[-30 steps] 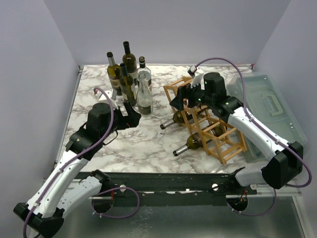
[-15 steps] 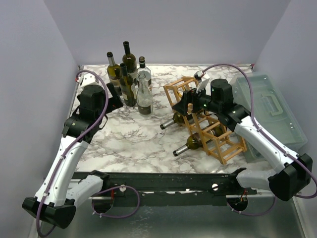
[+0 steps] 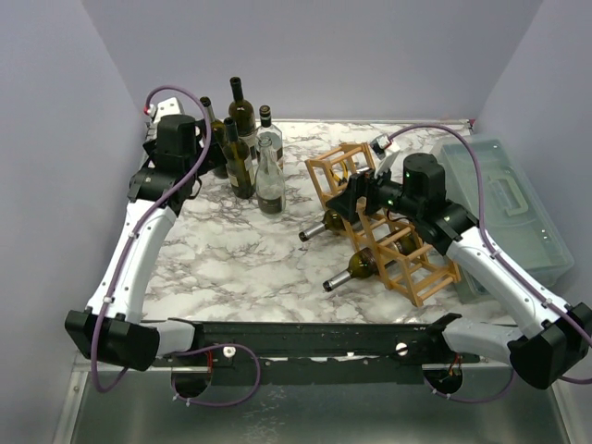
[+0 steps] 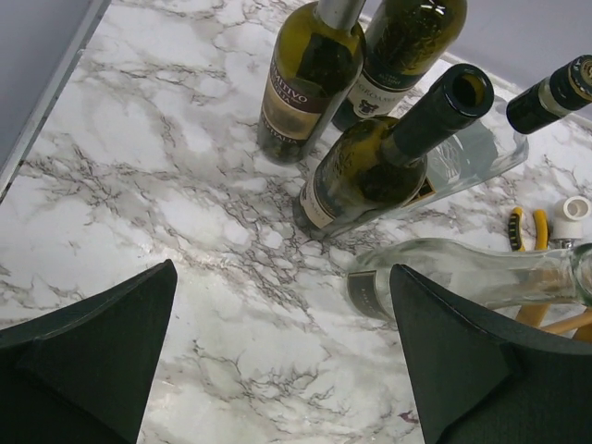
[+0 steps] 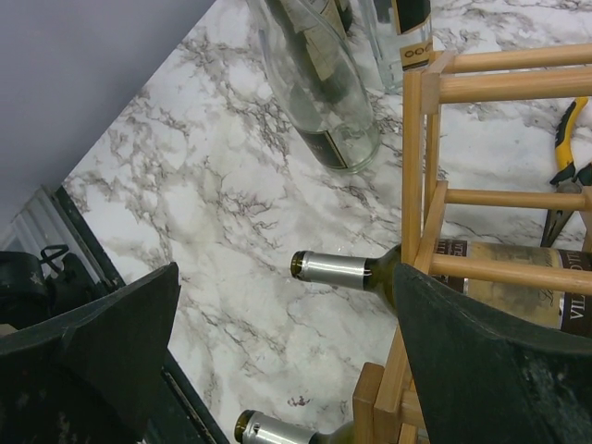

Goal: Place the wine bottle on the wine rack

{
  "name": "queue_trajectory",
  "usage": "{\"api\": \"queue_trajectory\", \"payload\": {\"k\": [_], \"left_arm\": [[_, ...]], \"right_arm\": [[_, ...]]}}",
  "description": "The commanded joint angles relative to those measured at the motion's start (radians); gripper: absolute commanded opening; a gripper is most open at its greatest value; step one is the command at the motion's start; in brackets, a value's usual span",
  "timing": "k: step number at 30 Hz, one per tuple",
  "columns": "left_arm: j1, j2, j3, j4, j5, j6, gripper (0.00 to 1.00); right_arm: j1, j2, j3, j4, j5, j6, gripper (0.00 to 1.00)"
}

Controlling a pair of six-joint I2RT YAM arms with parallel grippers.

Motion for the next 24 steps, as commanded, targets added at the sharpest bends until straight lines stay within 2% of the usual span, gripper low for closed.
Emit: {"api": "queue_trajectory", "payload": {"k": [1,6,10,15,21,24], "left_arm": [[0.018,0.064,0.050,0.046,0.106,0.064,0.99],[0.018,0.134,0.036,0.205,0.248,0.147,0.95],[0.017,0.196,0.048,0.293,0.246,0.190,0.94],[0.018,0.297,0.101,0.339,0.194,0.209,0.84],[0.017,0.370,0.117,0.398,0.229,0.208,0.79],[0.017,0.409,0.130,0.405,0.218,0.212,0.72]], "right_arm": [[-0.005,-0.009,-0.014,0.016,-0.032,0.003,1.00],[-0.004,-0.002,-0.013,0.010,-0.033,-0.001,1.00],[-0.005,-0.011,-0.020,0.007,-0.028,-0.007,1.00],[-0.004,-0.015,-0.020,0.007,-0.023,-0.007,1.00],[-0.004,-0.001,-0.011,0.005,-0.024,-0.002,1.00],[-0.004,0.003,0.002,-0.011,-0.016,-0.003,1.00]]}}
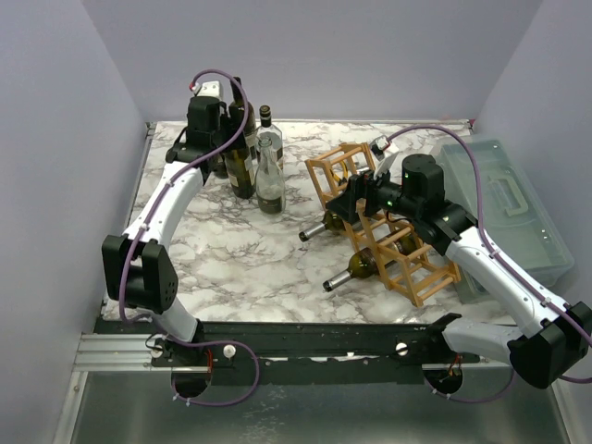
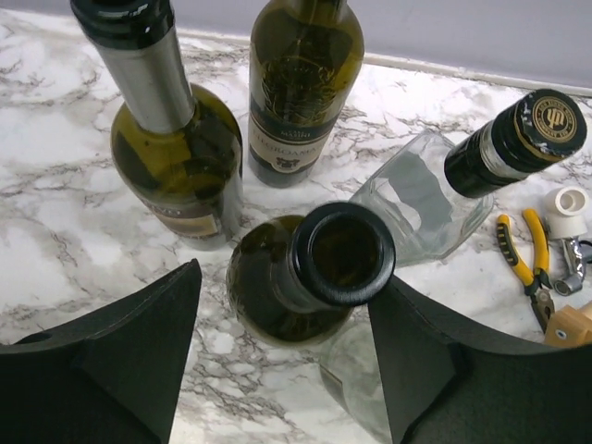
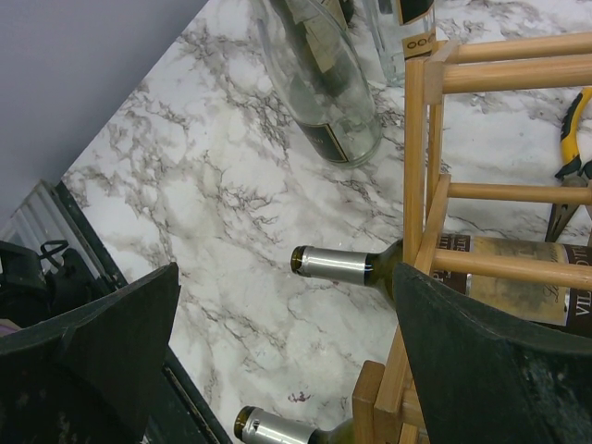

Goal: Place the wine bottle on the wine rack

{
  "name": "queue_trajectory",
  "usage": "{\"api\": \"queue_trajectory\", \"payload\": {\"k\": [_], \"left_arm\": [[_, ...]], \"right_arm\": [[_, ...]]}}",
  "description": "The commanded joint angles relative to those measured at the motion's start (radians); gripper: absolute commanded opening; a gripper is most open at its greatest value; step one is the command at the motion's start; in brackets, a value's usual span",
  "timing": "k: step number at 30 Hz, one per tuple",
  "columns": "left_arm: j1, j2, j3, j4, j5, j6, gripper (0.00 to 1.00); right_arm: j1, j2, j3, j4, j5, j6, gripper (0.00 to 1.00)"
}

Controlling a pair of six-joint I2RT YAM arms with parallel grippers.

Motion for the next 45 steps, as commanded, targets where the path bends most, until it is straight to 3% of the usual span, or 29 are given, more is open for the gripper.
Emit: {"api": "queue_trajectory", "payload": {"k": [1,10,23,35,45], "left_arm": [[0.003,0.052,0.053,0.061,0.017,0.018,0.69],[0.000,0.075,0.045,0.063,-0.028,0.047,0.36],[-0.002,-0.145,-0.098,-0.011,-0.165,0.092,0.00],[-0.003,-0.399,-0.206,-0.164,-0.134,0.038,0.00],[-0.002,-0.520,-0.216,-0.275,0.126,0.026,0.00]], "right_arm": [[-0.004,0.002,0.014,-0.012,-0.002,-0.002,1.00],[-0.005,-0.027,0.008,-0.036,0.030,-0.015,1.00],[-0.004,-0.020,0.011,-0.023,0.019,-0.007,1.00],[-0.005,-0.030,0.002,-0.003,0.018,-0.010,1.00],[-0.004,-0.074,-0.005,0.006,0.137,0.057,1.00]]}}
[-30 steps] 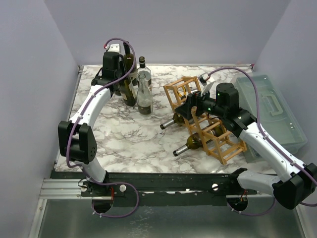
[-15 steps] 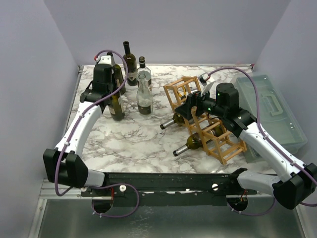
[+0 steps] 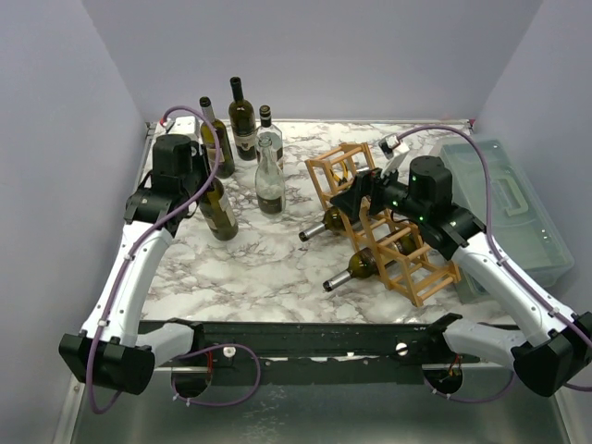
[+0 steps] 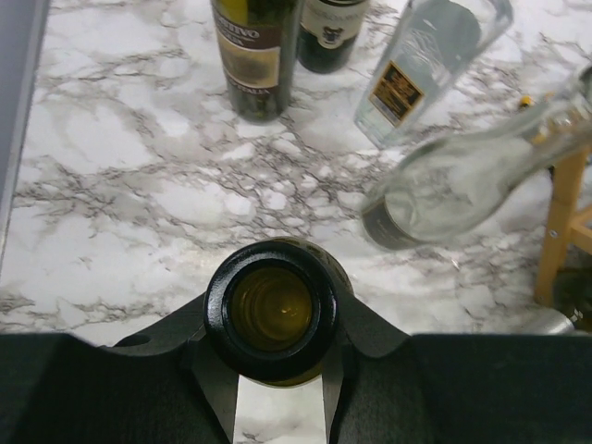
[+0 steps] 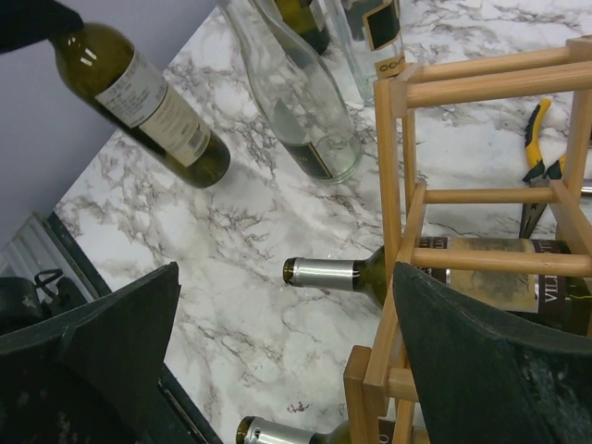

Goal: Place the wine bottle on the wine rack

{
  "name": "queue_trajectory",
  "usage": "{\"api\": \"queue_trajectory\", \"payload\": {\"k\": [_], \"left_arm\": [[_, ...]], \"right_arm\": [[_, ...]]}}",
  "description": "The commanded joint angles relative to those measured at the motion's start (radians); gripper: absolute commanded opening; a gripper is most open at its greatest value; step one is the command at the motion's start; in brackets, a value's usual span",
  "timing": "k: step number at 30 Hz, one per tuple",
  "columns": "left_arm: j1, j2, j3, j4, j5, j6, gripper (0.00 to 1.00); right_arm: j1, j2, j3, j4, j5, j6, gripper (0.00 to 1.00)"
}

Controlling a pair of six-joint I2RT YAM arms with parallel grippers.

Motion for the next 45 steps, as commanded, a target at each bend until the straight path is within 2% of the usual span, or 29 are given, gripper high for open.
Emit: {"api": "queue_trajectory", "payload": {"k": [1,9,11,13,19,28,32,35,41,45], "left_arm": [[0.001,-0.083,0.004,0.000,0.204,-0.019,0.00],[-0.004,-0.132,-0.012,-0.021,0.519,-0.009,0.00],[-0.021,-0.137,-0.025,-0.013,0.558,0.008,0.00],[-0.064,-0.138,-0.043,-0.009,0.542,0.031,0.00],[-0.265,-0.138,-0.073,0.005,0.349,0.104,0.00],[-0.298,-0.140,-0.150,0.061,0.400,0.111,0.00],[-0.313,-0.162,-0.190,0.088,0.412,0.124,0.08],[-0.320,-0.178,-0.214,0.099,0.416,0.134,0.20],[-0.321,-0.196,-0.228,0.103,0.438,0.145,0.51],[-0.321,-0.198,-0.217,0.102,0.474,0.135,0.62]], "right_arm": [[-0.005,-0.033,-0.002,0.008,0.061,0.025,1.00],[-0.004,0.027,0.013,0.034,-0.081,-0.010,1.00],[-0.003,0.040,0.022,0.040,-0.120,-0.026,1.00],[0.016,0.044,0.021,0.055,-0.135,-0.033,1.00],[0.059,0.068,0.022,0.076,-0.152,-0.030,0.99],[0.177,0.073,0.000,0.123,-0.132,-0.070,0.98],[0.220,0.072,-0.034,0.179,-0.124,-0.073,0.98],[0.248,0.081,-0.061,0.220,-0.127,-0.072,0.98],[0.305,0.087,-0.112,0.302,-0.098,-0.068,0.98],[0.327,0.081,-0.132,0.306,-0.078,-0.069,0.98]]}}
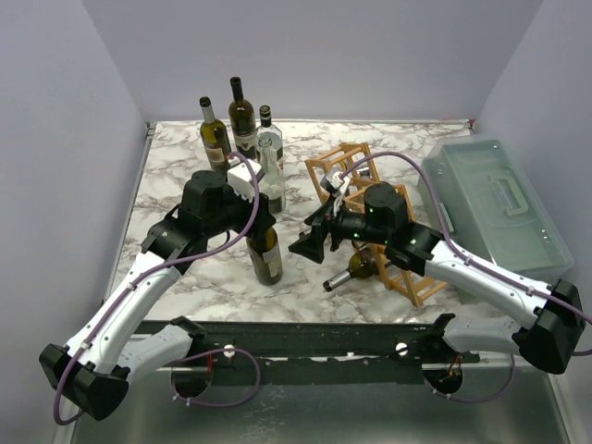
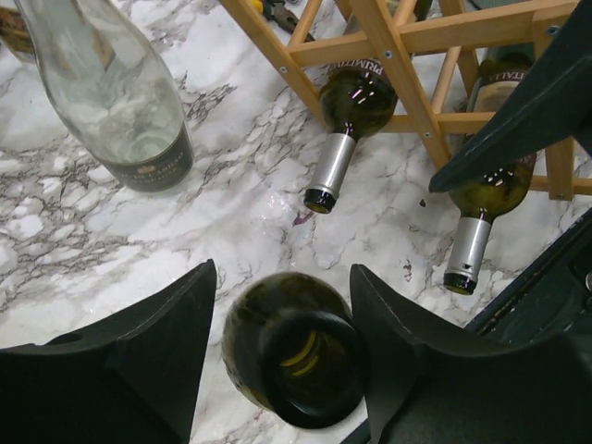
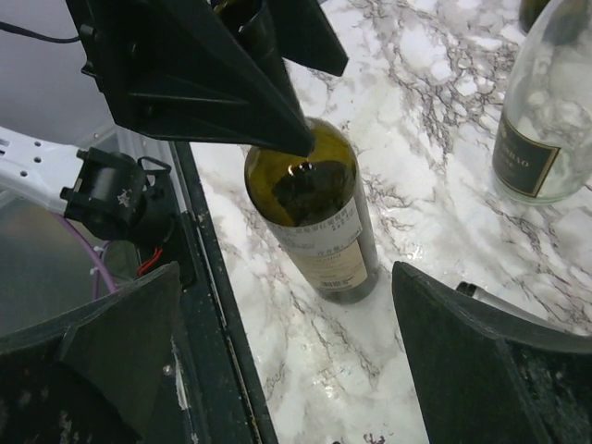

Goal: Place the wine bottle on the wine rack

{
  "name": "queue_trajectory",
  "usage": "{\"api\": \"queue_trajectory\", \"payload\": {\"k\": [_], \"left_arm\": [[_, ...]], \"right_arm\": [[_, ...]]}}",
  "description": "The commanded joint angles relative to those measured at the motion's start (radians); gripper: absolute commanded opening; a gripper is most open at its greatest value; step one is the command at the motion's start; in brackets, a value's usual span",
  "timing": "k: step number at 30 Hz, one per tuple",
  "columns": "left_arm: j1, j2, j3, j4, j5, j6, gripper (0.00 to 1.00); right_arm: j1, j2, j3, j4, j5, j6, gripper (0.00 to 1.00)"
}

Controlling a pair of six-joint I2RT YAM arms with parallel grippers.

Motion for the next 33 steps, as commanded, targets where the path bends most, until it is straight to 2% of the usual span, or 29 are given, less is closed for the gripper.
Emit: {"api": "queue_trajectory", "payload": {"k": [1,3,5,10,15,17,21,25,28,33], "left_arm": [[-0.004,-0.017,0.016,0.041,0.071,-0.005,0.65],[-0.004,-0.024,0.021,0.041,0.087,-0.016,0.73],[-0.004,-0.032,0.026,0.040,0.094,-0.025,0.75],[-0.003,-0.063,0.062,0.019,0.096,-0.047,0.97],[-0.004,-0.082,0.148,-0.019,0.075,-0.067,0.99],[-0.004,-0.078,0.196,-0.042,-0.012,-0.090,0.99],[-0.004,-0.051,0.309,-0.098,-0.343,-0.159,0.99],[-0.004,-0.057,0.329,-0.048,-0.558,-0.179,0.99],[-0.004,-0.061,0.313,0.015,-0.629,-0.159,0.99],[0.000,-0.079,0.229,0.117,-0.673,-0.113,0.99]], "right_arm": [[0.024,-0.008,-0.030,0.067,0.043,-0.008,0.98],[0.027,-0.019,-0.042,0.079,0.044,0.000,0.98],[0.031,-0.024,-0.053,0.096,0.047,0.009,0.99],[0.076,-0.019,-0.092,0.190,0.057,0.022,0.99],[0.147,0.035,-0.083,0.236,0.157,-0.001,0.99],[0.174,0.054,-0.089,0.275,0.218,-0.001,0.99],[0.207,0.120,-0.066,0.323,0.293,0.015,0.96],[0.251,0.182,-0.017,0.344,0.382,-0.005,0.92],[0.269,0.237,0.063,0.282,0.454,0.000,0.85],[0.283,0.266,0.097,0.278,0.569,0.004,0.84]]}}
